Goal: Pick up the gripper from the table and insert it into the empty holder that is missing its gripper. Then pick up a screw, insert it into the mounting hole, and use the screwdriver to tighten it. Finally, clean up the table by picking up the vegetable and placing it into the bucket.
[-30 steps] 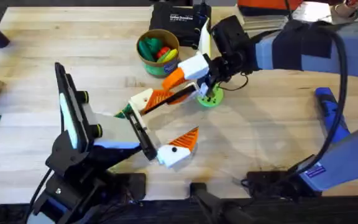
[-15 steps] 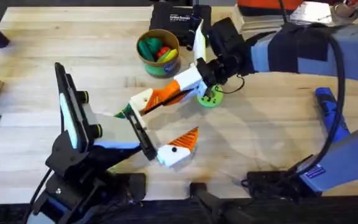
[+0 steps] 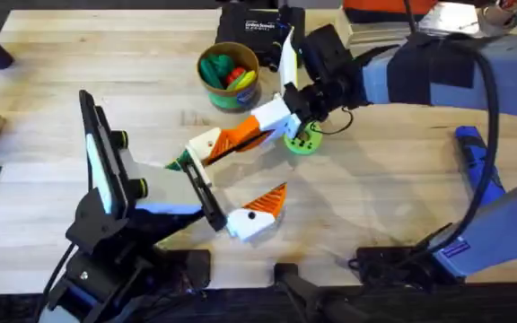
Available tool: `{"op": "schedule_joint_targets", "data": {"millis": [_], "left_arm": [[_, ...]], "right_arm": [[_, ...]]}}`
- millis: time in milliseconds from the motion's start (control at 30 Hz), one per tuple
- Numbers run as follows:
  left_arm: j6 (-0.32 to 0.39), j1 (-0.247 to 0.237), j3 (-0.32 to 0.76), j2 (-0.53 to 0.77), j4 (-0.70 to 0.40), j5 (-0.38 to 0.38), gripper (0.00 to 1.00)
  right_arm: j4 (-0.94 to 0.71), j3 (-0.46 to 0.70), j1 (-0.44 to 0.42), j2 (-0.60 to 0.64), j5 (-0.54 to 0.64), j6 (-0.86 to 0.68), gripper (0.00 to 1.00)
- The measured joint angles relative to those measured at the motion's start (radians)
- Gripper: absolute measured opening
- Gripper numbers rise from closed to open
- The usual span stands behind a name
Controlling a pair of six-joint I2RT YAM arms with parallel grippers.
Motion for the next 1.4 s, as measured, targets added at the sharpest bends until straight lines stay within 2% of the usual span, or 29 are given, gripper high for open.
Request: {"op": "schedule_joint_targets", "data": {"millis": [67, 367, 700, 1033, 1067, 1133, 1300, 1400], "left_arm": [[-0.001, 0.000, 0.000, 0.000, 0.000, 0.001, 0.985], [0.000, 0.000, 0.000, 0.000, 0.000, 0.000, 0.986], [0.007, 0.004, 0.000, 0.000, 0.001, -0.043, 0.986], [0.006, 0.004, 0.000, 0.000, 0.000, -0.050, 0.986], [0.007, 0.004, 0.000, 0.000, 0.000, -0.050, 0.986], [0.006, 0.004, 0.000, 0.000, 0.001, -0.052, 0.986], [0.006, 0.003, 0.000, 0.000, 0.001, -0.029, 0.986], [0.006, 0.003, 0.000, 0.000, 0.001, -0.017, 0.986]], "right_arm": [[-0.001, 0.000, 0.000, 0.000, -0.006, 0.000, 0.015], [0.005, 0.000, 0.000, 0.000, -0.008, 0.000, 0.016], [0.166, 0.000, 0.018, 0.000, 0.018, 0.096, 0.015], [0.177, 0.000, 0.021, 0.000, 0.026, 0.129, 0.014], [0.177, 0.000, 0.021, 0.000, 0.026, 0.131, 0.023], [0.178, 0.000, 0.022, 0.000, 0.030, 0.135, 0.149], [0.179, 0.000, 0.034, 0.000, 0.049, 0.136, 0.271], [0.180, 0.000, 0.038, 0.000, 0.055, 0.136, 0.305]]}}
